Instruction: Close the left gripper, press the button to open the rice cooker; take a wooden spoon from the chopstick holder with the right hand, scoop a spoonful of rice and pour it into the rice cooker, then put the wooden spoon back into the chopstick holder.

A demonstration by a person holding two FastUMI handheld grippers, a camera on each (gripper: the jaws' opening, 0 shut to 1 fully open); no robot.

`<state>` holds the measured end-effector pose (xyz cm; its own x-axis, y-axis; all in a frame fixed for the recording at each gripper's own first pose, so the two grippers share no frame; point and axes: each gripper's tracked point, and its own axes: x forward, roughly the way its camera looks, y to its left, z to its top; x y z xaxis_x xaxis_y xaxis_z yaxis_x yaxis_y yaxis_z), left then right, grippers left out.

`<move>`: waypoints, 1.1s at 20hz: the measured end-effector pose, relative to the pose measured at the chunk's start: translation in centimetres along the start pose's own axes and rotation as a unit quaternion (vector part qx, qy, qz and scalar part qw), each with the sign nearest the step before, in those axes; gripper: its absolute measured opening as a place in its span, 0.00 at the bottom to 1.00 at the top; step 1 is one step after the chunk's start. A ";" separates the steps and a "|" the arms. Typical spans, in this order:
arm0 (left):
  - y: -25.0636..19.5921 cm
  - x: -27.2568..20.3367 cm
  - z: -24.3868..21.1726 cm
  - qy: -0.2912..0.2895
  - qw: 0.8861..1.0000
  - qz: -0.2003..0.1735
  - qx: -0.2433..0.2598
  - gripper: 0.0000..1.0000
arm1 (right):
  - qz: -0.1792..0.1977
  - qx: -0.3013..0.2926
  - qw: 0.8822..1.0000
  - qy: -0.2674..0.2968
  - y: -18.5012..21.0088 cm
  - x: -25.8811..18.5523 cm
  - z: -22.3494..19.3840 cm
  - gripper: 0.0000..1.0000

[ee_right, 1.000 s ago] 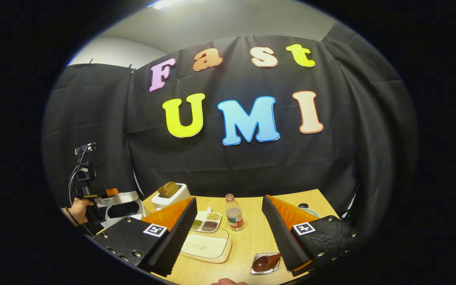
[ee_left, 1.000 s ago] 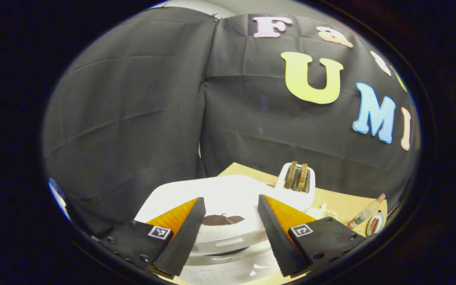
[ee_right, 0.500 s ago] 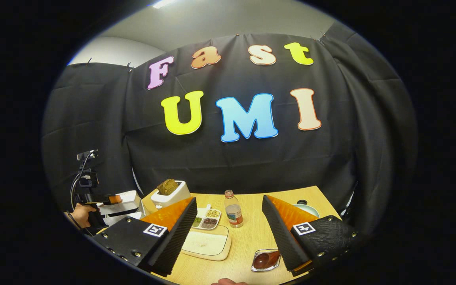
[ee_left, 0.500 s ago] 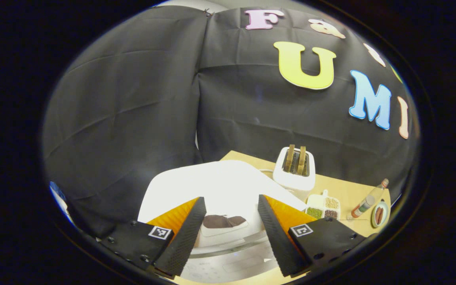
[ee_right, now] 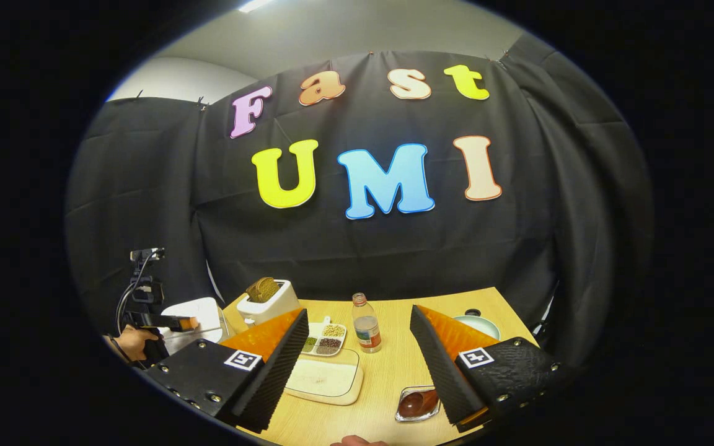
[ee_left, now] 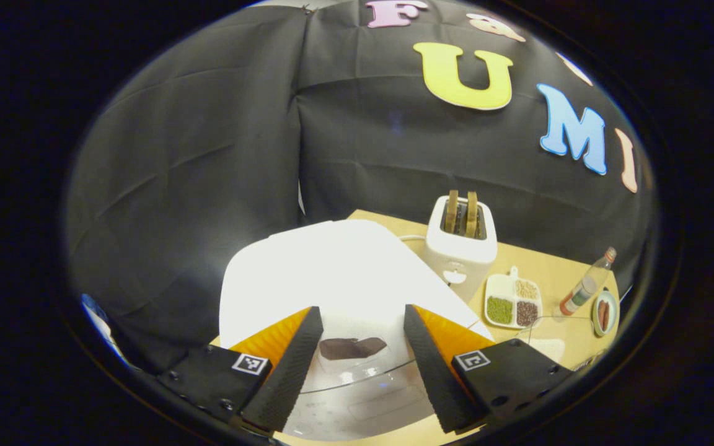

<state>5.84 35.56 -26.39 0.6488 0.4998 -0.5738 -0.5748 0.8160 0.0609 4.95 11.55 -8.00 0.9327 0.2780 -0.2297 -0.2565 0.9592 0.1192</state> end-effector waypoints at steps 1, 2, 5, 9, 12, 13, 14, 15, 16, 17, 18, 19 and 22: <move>-0.1 0.0 0.0 0.005 1.000 0.000 0.000 0.95 | 0.000 0.001 1.000 0.001 0.0 -0.1 -0.2 0.99; 0.0 0.1 0.0 0.005 1.000 0.001 -0.003 0.94 | 0.000 0.002 1.000 0.003 0.0 -0.1 -0.3 0.99; -0.1 0.0 0.3 0.000 1.000 -0.003 0.000 0.95 | 0.001 0.006 1.000 0.005 0.1 -0.5 -0.6 0.99; -0.9 -0.9 1.4 -0.012 0.999 -0.029 -0.022 0.97 | 0.001 0.004 1.000 -0.004 -0.1 -0.9 0.0 0.99; -3.0 -4.8 4.6 -0.069 0.996 -0.058 -0.020 0.95 | -0.004 -0.003 1.000 -0.020 -0.6 -1.3 1.2 0.99; -4.0 -6.9 6.0 -0.095 0.993 -0.073 -0.011 0.95 | -0.009 -0.007 1.000 -0.026 -0.8 -1.4 1.5 0.99; -5.4 -9.3 7.5 -0.123 0.988 -0.091 -0.005 0.95 | -0.018 -0.009 0.999 -0.031 -1.2 -1.5 2.0 0.99; -6.6 -10.9 8.2 -0.151 0.983 -0.109 0.002 0.94 | -0.026 -0.008 0.999 -0.036 -1.6 -1.8 2.4 0.99; -8.1 -13.5 9.4 -0.178 0.976 -0.124 0.011 0.94 | -0.036 -0.007 0.999 -0.039 -2.0 -2.0 2.9 0.99; -10.1 -16.6 11.3 -0.204 0.969 -0.140 0.018 0.95 | -0.041 -0.006 0.998 -0.045 -2.1 -2.2 3.4 0.99; -11.7 -19.1 12.1 -0.226 0.962 -0.154 0.022 0.96 | -0.046 -0.004 0.998 -0.052 -2.2 -2.4 4.0 0.99; -13.2 -21.7 12.4 -0.247 0.954 -0.167 0.024 0.94 | -0.049 -0.002 0.997 -0.059 -2.2 -2.8 4.5 0.99; -16.7 -30.0 11.7 -0.289 0.933 -0.216 0.014 0.97 | -0.052 0.003 0.996 -0.075 -2.1 -3.9 6.0 0.99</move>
<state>1.85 10.37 -0.64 0.9818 0.1896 -0.0139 -0.1901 0.9806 -0.0469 3.37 8.14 -1.54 0.9816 0.1666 -0.0932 -0.1563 0.9817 0.1086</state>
